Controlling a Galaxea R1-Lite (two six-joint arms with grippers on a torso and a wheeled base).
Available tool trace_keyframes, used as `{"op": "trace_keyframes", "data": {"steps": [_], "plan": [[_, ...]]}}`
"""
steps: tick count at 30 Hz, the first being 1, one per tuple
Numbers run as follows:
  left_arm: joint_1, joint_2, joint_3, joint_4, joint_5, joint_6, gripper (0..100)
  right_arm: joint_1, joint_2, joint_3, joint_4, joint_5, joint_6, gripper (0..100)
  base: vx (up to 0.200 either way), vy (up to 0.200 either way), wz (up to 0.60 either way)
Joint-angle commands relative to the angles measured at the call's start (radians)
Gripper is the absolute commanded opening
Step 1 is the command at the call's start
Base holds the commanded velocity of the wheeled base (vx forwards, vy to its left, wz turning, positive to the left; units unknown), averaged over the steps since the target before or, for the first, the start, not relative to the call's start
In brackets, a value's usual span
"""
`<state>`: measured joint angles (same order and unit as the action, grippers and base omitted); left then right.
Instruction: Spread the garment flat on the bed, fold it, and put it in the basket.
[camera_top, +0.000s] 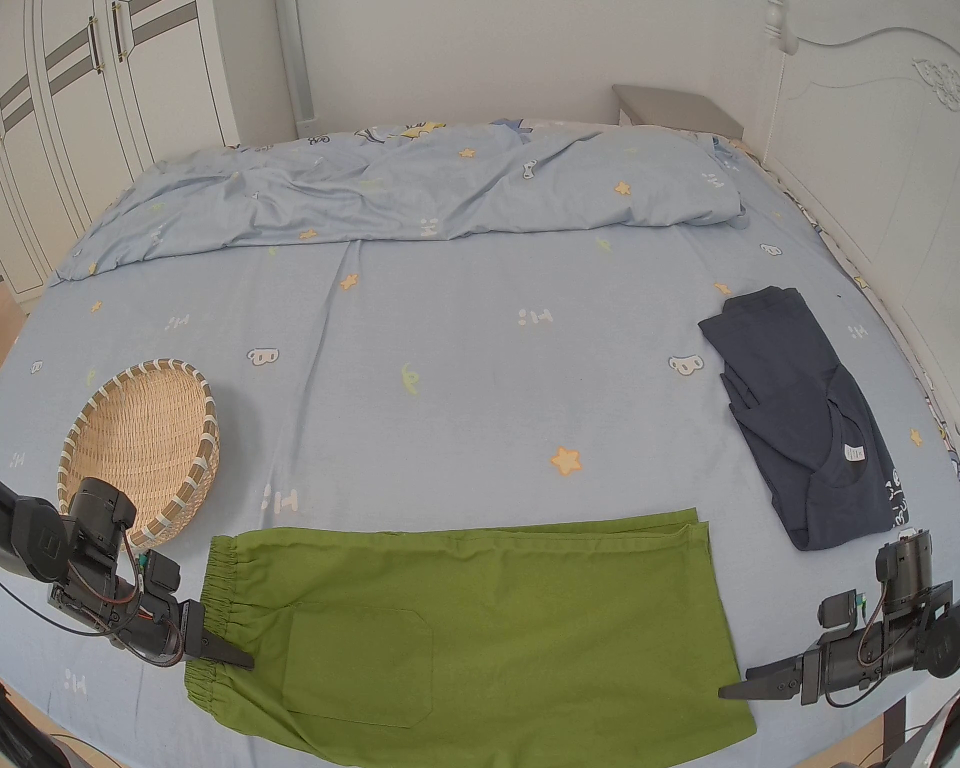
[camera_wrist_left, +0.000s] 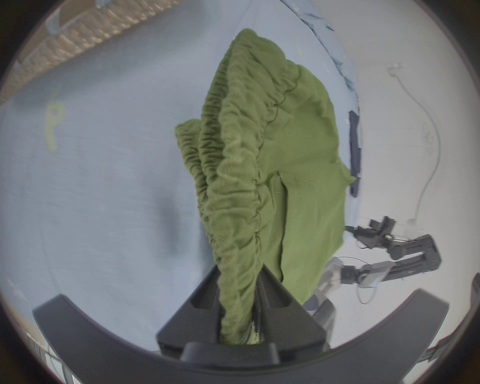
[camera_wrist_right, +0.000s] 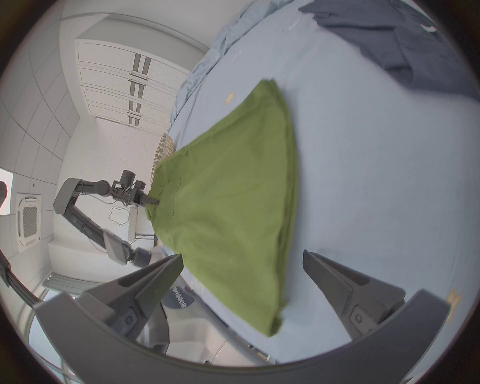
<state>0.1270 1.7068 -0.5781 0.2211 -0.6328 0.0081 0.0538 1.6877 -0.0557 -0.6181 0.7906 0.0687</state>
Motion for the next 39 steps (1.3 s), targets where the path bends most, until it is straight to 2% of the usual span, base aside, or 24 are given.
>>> {"op": "trace_keyframes", "data": {"steps": [1, 4, 5, 6, 8, 9, 11, 12, 14, 16, 19, 21, 22, 25, 29, 33, 34, 39], "plan": [[-0.009, -0.15, -0.017, 0.004, 0.148, -0.003, 0, -0.089, -0.066, -0.076, -0.086, -0.047, 0.017, 100, 0.0, 0.0, 0.0], [-0.014, -0.239, -0.054, 0.027, 0.194, -0.014, 0, -0.089, -0.117, -0.187, -0.069, -0.105, 0.06, 100, 0.0, 0.0, 0.0], [-0.014, -0.239, -0.054, 0.027, 0.194, -0.014, 0, -0.089, -0.117, -0.187, -0.069, -0.105, 0.06, 100, 0.0, 0.0, 0.0], [-0.014, -0.283, -0.091, 0.077, 0.214, -0.014, 0, -0.077, -0.146, -0.262, -0.02, -0.123, 0.125, 100, 0.0, 0.0, 0.0], [-0.014, -0.3, -0.112, 0.115, 0.228, -0.014, 0, -0.066, -0.167, -0.302, 0.012, -0.123, 0.144, 100, 0.0, 0.0, 0.0], [-0.007, -0.319, -0.158, 0.19, 0.251, -0.013, 0, -0.046, -0.195, -0.371, 0.074, -0.126, 0.161, 100, 0.0, 0.0, 0.0], [-0.007, -0.32, -0.166, 0.201, 0.255, -0.013, 0, -0.043, -0.2, -0.386, 0.092, -0.126, 0.161, 100, 0.0, 0.0, 0.0], [-0.014, -0.323, -0.213, 0.27, 0.303, -0.013, 0, -0.012, -0.221, -0.48, 0.19, -0.128, 0.163, 100, 0.0, 0.0, 0.0], [-0.03, -0.325, -0.24, 0.291, 0.343, -0.016, 0, 0.003, -0.23, -0.523, 0.244, -0.128, 0.164, 100, 0.0, 0.0, 0.0], [-0.087, -0.328, -0.282, 0.319, 0.39, -0.045, 0, 0.018, -0.235, -0.558, 0.299, -0.128, 0.163, 100, 0.0, 0.0, 0.0], [-0.201, -0.334, -0.362, 0.386, 0.435, -0.161, 0, 0.031, -0.237, -0.553, 0.314, -0.129, 0.154, 100, 0.0, 0.0, 0.0], [-0.225, -0.334, -0.376, 0.399, 0.439, -0.18, 0, 0.031, -0.237, -0.552, 0.314, -0.129, 0.154, 100, 0.0, 0.0, 0.0], [-0.306, -0.331, -0.436, 0.439, 0.469, -0.237, 0, 0.027, -0.238, -0.55, 0.317, -0.129, 0.154, 100, 0.0, 0.0, 0.0], [-0.414, -0.32, -0.49, 0.463, 0.518, -0.293, 0, 0.026, -0.253, -0.555, 0.325, -0.129, 0.155, 100, 0.0, 0.0, 0.0], [-0.561, -0.228, -0.559, 0.477, 0.605, -0.444, 0, 0.032, -0.279, -0.561, 0.357, -0.129, 0.155, 100, 0.0, 0.0, 0.0], [-0.659, -0.159, -0.617, 0.475, 0.66, -0.536, 0, 0.038, -0.286, -0.562, 0.367, -0.129, 0.155, 100, 0.0, 0.0, 0.0], [-0.659, -0.159, -0.617, 0.475, 0.66, -0.536, 0, 0.038, -0.286, -0.562, 0.367, -0.129, 0.155, 100, 0.0, 0.0, 0.0], [-0.757, -0.093, -0.691, 0.463, 0.659, -0.565, 0, 0.054, -0.279, -0.556, 0.368, -0.129, 0.157, 100, 0.0, 0.0, 0.0]]}}
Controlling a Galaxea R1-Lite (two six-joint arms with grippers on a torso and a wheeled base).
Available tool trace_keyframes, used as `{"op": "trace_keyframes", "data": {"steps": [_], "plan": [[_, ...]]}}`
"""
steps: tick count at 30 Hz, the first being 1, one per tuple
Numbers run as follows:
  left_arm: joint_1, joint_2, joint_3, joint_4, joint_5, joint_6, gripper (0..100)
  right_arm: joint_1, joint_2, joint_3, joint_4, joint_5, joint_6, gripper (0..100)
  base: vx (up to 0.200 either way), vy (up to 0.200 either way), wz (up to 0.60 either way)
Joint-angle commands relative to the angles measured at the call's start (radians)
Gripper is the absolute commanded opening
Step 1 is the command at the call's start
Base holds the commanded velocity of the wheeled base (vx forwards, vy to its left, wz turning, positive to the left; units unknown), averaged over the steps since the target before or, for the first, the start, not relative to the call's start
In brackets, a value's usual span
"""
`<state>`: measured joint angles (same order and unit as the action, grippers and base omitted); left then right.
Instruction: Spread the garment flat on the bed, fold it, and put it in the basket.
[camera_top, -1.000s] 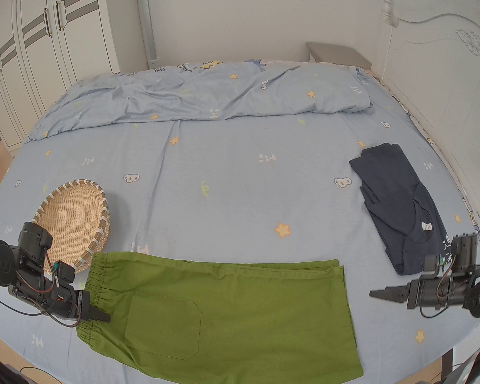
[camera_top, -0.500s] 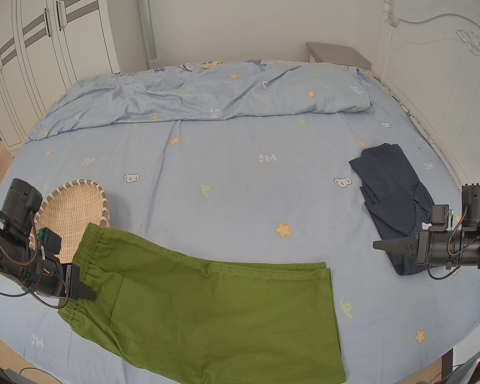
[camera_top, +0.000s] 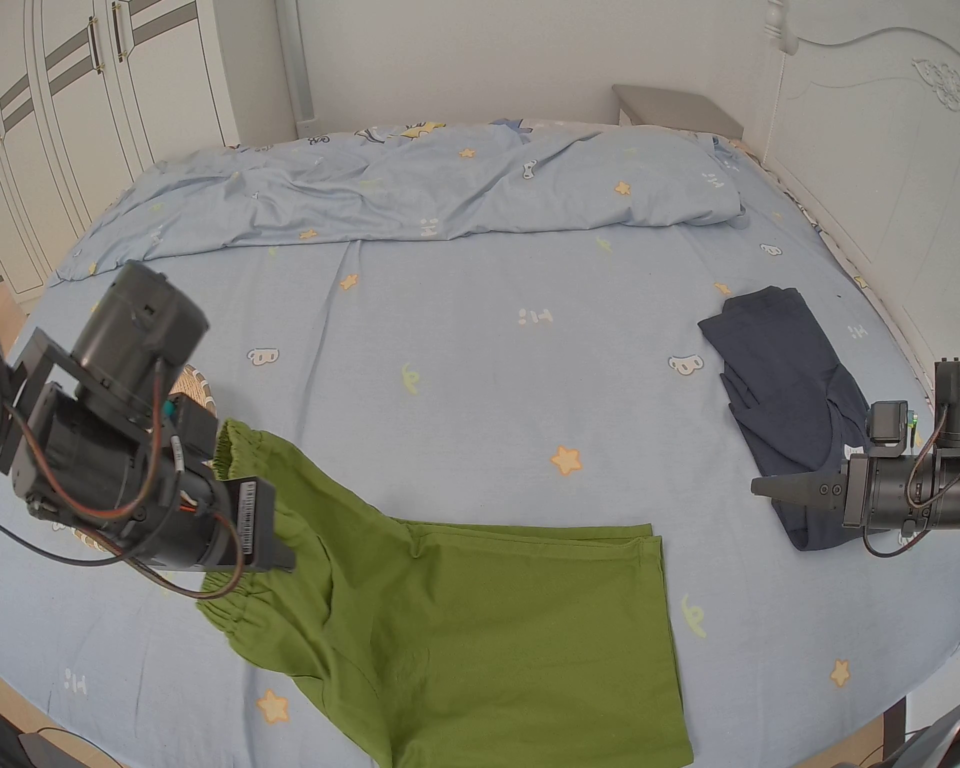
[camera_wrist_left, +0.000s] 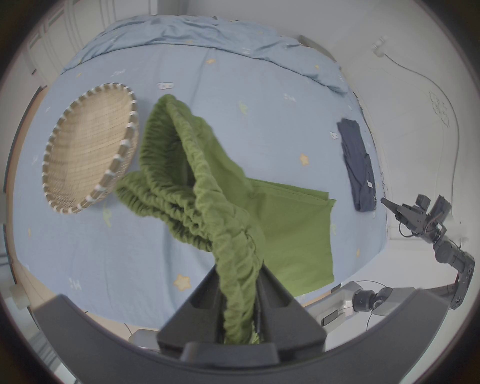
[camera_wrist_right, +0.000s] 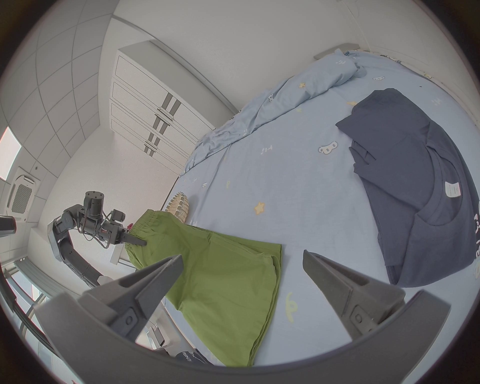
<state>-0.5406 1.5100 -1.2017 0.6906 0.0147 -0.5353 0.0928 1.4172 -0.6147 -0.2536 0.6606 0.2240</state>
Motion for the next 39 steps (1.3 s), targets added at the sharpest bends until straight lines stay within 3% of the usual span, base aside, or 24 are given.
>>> {"op": "trace_keyframes", "data": {"steps": [1, 9, 22, 28, 39], "plan": [[-0.101, 0.111, -0.076, -0.008, 0.011, -0.022, 0, 0.016, -0.009, 0.004, 0.004, 0.001, 0.0, 100, 0.0, 0.0, 0.0], [-0.294, 0.173, -0.154, -0.011, 0.016, -0.017, 0, 0.021, -0.004, 0.009, 0.002, -0.009, 0.0, 100, 0.0, 0.0, 0.0], [-0.467, 0.26, -0.251, -0.02, 0.019, -0.006, 0, 0.016, -0.003, 0.019, 0.002, -0.015, 0.0, 100, 0.0, 0.0, 0.0], [-0.507, 0.294, -0.256, -0.023, 0.021, -0.006, 0, 0.01, -0.003, 0.021, 0.002, -0.016, 0.0, 100, 0.0, 0.0, 0.0], [-0.561, 0.357, -0.239, -0.158, 0.021, -0.012, 0, 0.019, 0.011, 0.029, -0.001, -0.044, 0.0, 100, 0.0, 0.0, 0.0]]}}
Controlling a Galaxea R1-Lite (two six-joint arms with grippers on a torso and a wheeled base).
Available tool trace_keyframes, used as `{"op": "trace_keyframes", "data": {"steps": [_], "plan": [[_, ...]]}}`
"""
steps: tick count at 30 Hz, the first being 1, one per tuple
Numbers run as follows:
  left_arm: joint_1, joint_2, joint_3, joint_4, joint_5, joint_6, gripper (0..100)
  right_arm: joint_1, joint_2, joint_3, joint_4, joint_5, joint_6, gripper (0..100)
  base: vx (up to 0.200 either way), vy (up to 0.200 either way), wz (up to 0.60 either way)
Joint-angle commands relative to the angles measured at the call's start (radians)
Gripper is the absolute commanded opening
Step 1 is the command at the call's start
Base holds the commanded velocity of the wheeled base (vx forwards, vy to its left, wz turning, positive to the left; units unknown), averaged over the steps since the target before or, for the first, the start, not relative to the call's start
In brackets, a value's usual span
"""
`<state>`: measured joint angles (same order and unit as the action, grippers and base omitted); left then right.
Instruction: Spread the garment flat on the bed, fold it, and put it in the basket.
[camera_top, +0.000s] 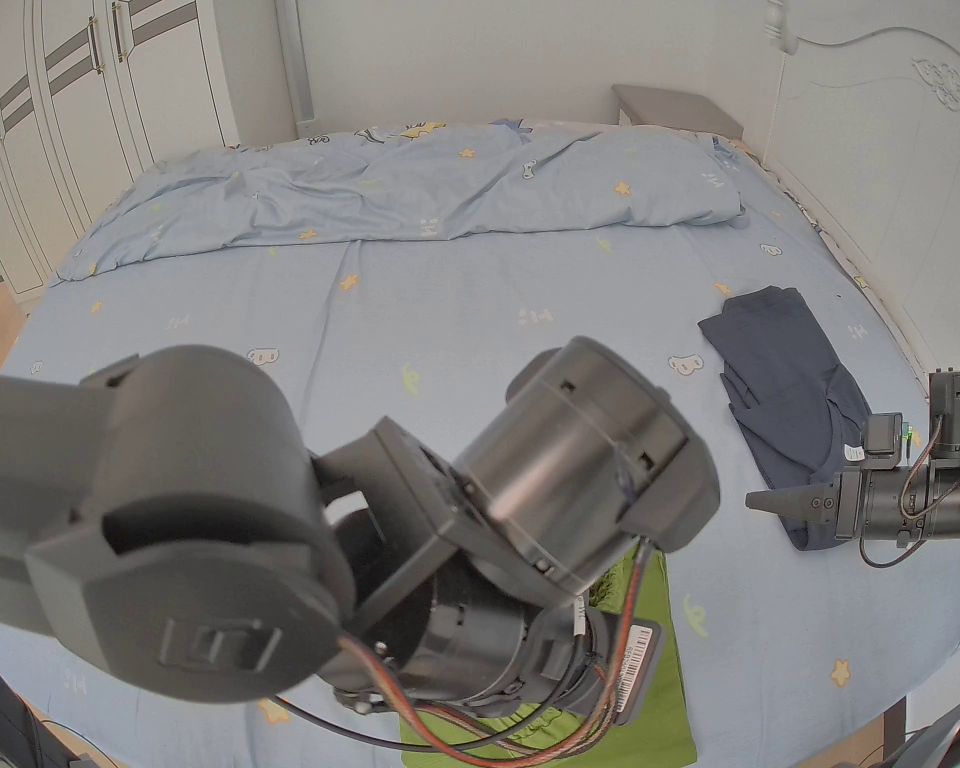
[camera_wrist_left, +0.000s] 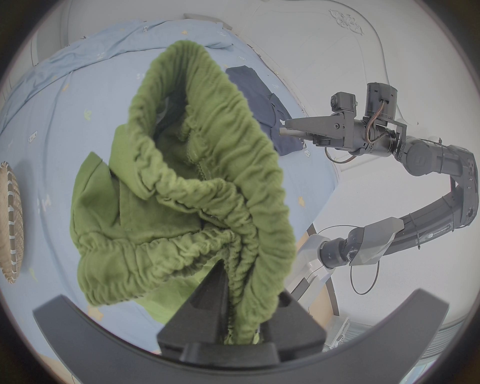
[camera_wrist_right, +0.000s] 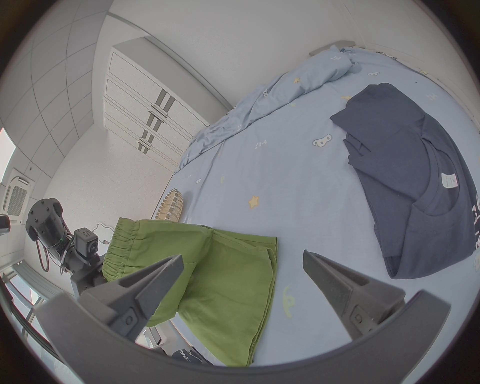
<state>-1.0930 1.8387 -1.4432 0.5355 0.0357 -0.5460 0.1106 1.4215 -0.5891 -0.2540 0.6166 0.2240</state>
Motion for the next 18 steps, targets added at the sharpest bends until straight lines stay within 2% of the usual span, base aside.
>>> {"op": "trace_keyframes", "data": {"steps": [1, 5, 6, 9, 15, 18], "plan": [[-0.01, 0.036, 0.004, -0.009, 0.001, -0.003, 0, 0.001, 0.007, 0.005, -0.002, 0.0, 0.0, 100, 0.0, 0.0, 0.0], [-0.015, 0.039, 0.004, -0.012, 0.001, -0.003, 0, 0.001, 0.007, 0.005, -0.004, 0.0, 0.0, 100, 0.0, 0.0, 0.0], [-0.022, 0.042, 0.004, -0.016, 0.0, -0.005, 100, 0.001, 0.008, 0.005, -0.004, 0.0, 0.0, 100, 0.0, 0.0, 0.0], [-0.03, 0.047, -0.002, -0.029, -0.002, -0.011, 100, 0.001, 0.01, 0.005, -0.004, 0.0, 0.0, 100, 0.0, 0.0, 0.0], [-0.061, 0.06, 0.021, -0.144, -0.008, -0.055, 100, 0.003, 0.016, 0.006, -0.004, 0.0, -0.002, 100, 0.0, 0.0, 0.0], [-0.081, 0.056, 0.055, -0.243, -0.013, -0.112, 100, 0.007, 0.022, 0.009, -0.004, 0.0, -0.002, 100, 0.0, 0.0, 0.0]]}}
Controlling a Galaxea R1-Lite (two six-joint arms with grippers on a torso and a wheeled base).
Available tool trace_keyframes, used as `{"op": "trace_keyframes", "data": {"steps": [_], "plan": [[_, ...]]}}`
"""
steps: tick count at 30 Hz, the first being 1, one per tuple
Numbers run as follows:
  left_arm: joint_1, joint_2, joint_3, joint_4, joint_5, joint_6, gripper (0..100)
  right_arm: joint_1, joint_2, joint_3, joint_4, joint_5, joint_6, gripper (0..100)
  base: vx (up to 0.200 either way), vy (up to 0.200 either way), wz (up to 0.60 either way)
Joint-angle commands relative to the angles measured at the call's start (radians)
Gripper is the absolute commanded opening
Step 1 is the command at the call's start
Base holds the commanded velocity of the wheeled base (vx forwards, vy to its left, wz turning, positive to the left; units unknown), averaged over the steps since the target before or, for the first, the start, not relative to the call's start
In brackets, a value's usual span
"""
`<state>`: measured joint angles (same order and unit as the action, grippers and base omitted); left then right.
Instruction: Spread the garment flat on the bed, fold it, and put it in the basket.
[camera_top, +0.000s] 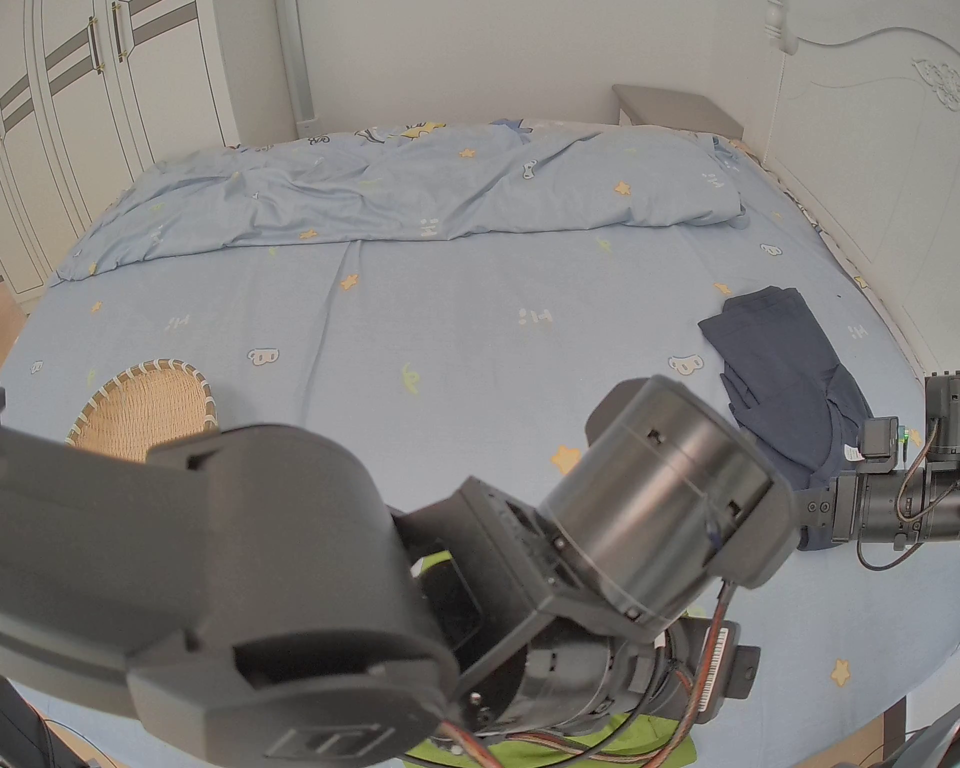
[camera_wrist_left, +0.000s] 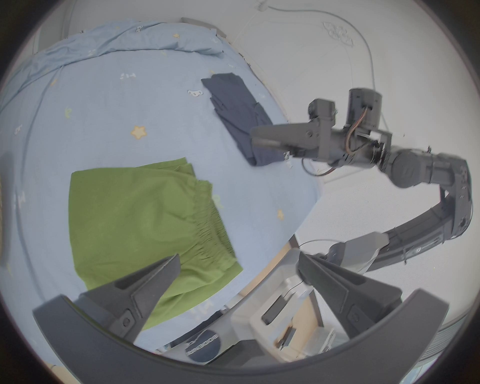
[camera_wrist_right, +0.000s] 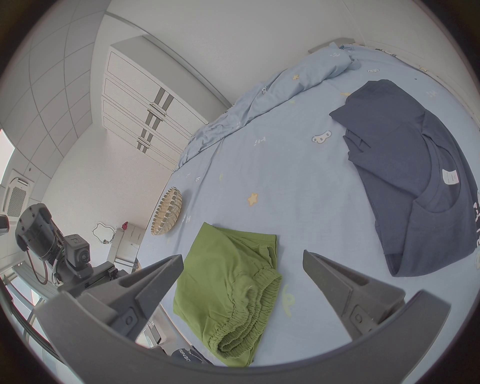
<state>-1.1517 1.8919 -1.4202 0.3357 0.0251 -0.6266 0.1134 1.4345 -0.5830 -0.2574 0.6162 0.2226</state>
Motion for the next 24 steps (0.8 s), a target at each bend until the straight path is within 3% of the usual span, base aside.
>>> {"op": "trace_keyframes", "data": {"steps": [1, 4, 7, 10, 11, 14, 16, 17, 22, 24], "plan": [[-0.014, -0.005, 0.046, -0.066, -0.002, -0.044, 100, 0.012, 0.009, 0.008, -0.002, 0.0, 0.0, 100, 0.0, 0.0, 0.0], [0.01, -0.027, 0.064, -0.084, -0.004, -0.054, 100, 0.042, 0.009, 0.015, -0.002, -0.001, 0.0, 100, 0.0, 0.0, 0.0], [0.119, -0.106, 0.118, -0.083, -0.027, -0.056, 100, 0.112, 0.007, 0.031, -0.002, -0.001, 0.001, 100, 0.0, 0.0, 0.0], [0.262, -0.185, 0.195, -0.086, -0.136, -0.05, 100, 0.193, 0.006, 0.037, 0.0, -0.006, 0.003, 100, 0.0, 0.0, 0.0], [0.27, -0.188, 0.198, -0.086, -0.142, -0.05, 100, 0.196, 0.006, 0.037, 0.001, -0.006, 0.003, 100, 0.0, 0.0, 0.0], [0.458, -0.244, 0.316, -0.098, -0.321, -0.03, 100, 0.307, 0.012, 0.038, 0.001, -0.006, 0.003, 100, 0.0, 0.0, 0.0], [0.466, -0.244, 0.32, -0.1, -0.327, -0.028, 100, 0.312, 0.015, 0.038, 0.001, -0.006, 0.003, 100, 0.0, 0.0, 0.0], [0.59, -0.237, 0.428, -0.156, -0.421, 0.022, 100, 0.377, 0.083, 0.043, -0.002, -0.006, 0.0, 100, 0.0, 0.0, 0.0], [0.699, -0.136, 0.567, -0.323, -0.501, 0.087, 100, 0.433, 0.201, 0.038, -0.005, -0.004, -0.037, 100, 0.0, 0.0, 0.0], [0.733, -0.036, 0.629, -0.481, -0.544, 0.105, 100, 0.456, 0.279, 0.038, -0.005, -0.003, -0.081, 100, 0.0, 0.0, 0.0]]}}
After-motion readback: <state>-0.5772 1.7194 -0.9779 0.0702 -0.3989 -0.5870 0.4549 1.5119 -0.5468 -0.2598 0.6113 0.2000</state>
